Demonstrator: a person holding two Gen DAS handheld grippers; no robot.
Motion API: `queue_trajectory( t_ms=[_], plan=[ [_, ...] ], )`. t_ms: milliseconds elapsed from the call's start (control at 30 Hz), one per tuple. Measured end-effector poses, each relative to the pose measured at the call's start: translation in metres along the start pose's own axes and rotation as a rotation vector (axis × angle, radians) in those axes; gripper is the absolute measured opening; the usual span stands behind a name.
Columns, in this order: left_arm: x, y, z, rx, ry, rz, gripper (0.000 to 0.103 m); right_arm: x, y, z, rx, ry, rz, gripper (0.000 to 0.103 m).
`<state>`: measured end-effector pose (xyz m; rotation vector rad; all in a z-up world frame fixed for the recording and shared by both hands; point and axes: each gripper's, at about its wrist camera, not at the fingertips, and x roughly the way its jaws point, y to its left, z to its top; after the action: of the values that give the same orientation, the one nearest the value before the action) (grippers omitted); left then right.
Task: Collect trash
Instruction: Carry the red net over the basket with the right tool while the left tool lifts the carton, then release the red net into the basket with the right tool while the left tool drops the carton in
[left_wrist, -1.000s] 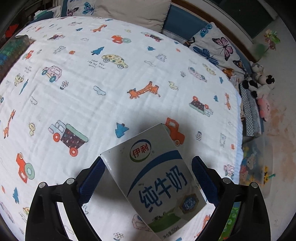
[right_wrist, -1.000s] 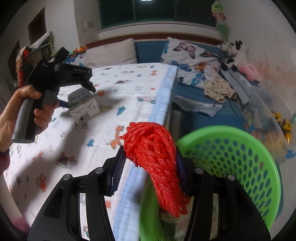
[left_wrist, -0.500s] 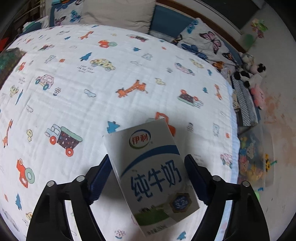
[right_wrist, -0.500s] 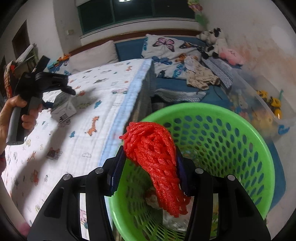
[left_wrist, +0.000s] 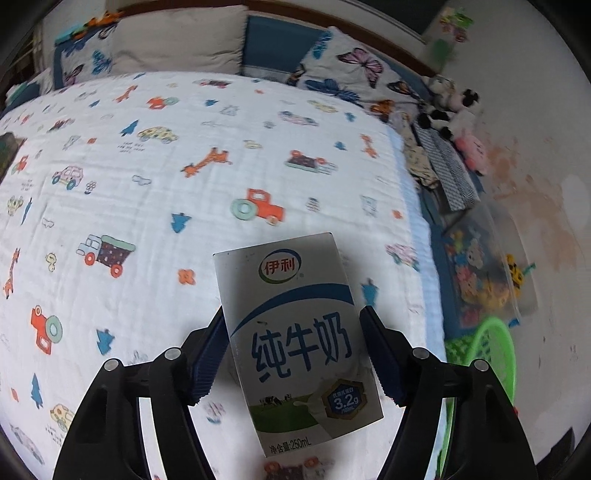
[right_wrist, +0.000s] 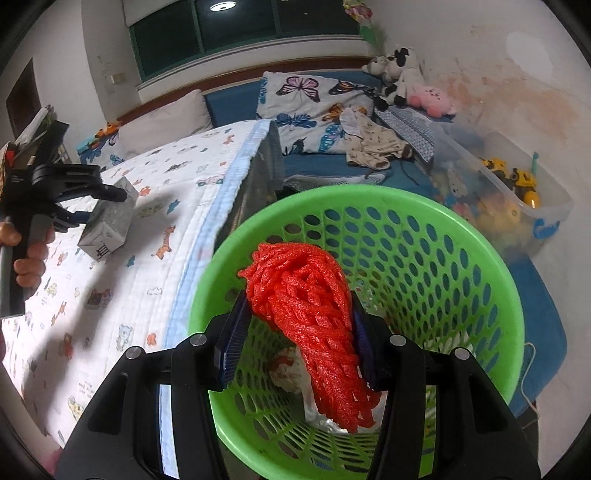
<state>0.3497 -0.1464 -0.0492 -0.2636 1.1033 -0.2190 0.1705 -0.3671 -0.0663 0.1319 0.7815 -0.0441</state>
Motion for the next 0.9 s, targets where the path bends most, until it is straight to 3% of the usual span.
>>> queue_trajectory(
  t_ms=[567,900],
  plan=[
    [-0.033,-0.090,-0.042,0.219,0.002,-0.166,0.068,-0.017,-0.027,-0.019,0.082,0.006,-0.056,0.056],
    [-0.036,-0.142,-0.067,0.334,0.014,-0.226,0.068,-0.029,-0.040,-0.023,0.129,-0.018,-0.060,0.069]
  ],
)
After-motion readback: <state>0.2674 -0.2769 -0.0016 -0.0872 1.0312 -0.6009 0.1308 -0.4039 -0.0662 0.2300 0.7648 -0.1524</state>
